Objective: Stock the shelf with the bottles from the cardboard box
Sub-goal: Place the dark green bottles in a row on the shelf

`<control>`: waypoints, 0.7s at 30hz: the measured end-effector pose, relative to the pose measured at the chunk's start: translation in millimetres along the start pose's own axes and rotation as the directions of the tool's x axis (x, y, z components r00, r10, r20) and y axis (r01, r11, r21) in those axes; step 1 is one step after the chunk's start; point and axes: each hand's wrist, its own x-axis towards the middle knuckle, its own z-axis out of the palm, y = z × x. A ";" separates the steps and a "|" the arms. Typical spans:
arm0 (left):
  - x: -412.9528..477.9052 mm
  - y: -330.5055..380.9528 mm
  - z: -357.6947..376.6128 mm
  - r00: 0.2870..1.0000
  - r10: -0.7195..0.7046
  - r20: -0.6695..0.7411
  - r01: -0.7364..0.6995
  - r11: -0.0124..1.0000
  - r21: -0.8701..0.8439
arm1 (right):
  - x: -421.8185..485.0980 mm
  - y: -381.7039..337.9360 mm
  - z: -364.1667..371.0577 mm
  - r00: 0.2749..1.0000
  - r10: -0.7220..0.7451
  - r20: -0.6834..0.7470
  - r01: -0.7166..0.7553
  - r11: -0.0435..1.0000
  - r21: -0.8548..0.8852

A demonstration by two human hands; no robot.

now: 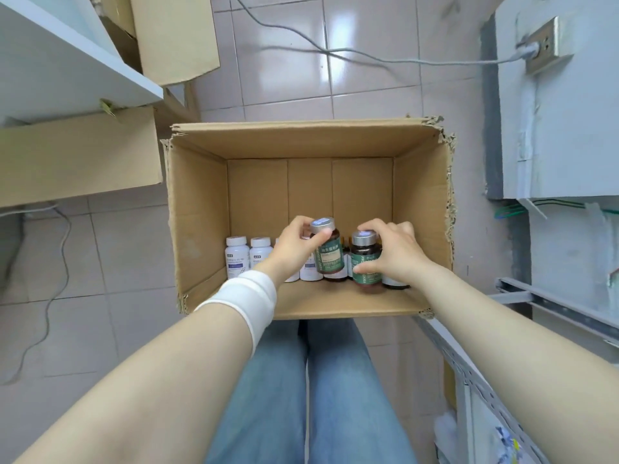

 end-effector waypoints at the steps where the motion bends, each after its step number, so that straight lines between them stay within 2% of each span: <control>1: -8.1 6.3 -8.9 1.000 0.027 -0.013 -0.027 1.000 -0.011 | -9.3 -4.5 -3.8 1.000 0.006 -0.018 -0.005 0.998 0.064; 3: -28.2 21.3 -26.0 0.997 0.073 -0.029 -0.074 0.997 -0.032 | -32.8 -15.5 -12.2 0.999 0.037 -0.028 -0.029 0.968 0.250; 6: -66.0 52.0 -45.8 0.987 0.156 -0.026 -0.158 0.985 -0.076 | -75.9 -31.8 -22.5 0.995 0.082 -0.050 -0.046 0.865 0.500; 9: -106.9 86.3 -59.0 0.962 0.274 0.023 -0.272 0.961 -0.056 | -127.0 -52.5 -28.1 0.972 0.182 -0.152 -0.024 0.715 0.699; 12: -151.6 111.7 -67.5 0.918 0.389 0.078 -0.388 0.921 -0.029 | -177.3 -71.2 -21.2 0.927 0.304 -0.219 0.036 0.511 0.859; 16: -209.7 131.1 -68.1 0.844 0.495 0.209 -0.508 0.861 0.012 | -242.3 -94.4 8.1 0.880 0.392 -0.269 0.223 0.160 0.962; 19: -262.2 136.9 -60.1 0.748 0.559 0.359 -0.592 0.805 -0.019 | -292.1 -111.1 36.8 0.849 0.423 -0.318 0.369 -0.041 0.929; 21: -296.8 133.0 -50.4 0.704 0.555 0.444 -0.600 0.799 -0.047 | -325.6 -117.6 58.5 0.840 0.427 -0.336 0.437 -0.163 0.884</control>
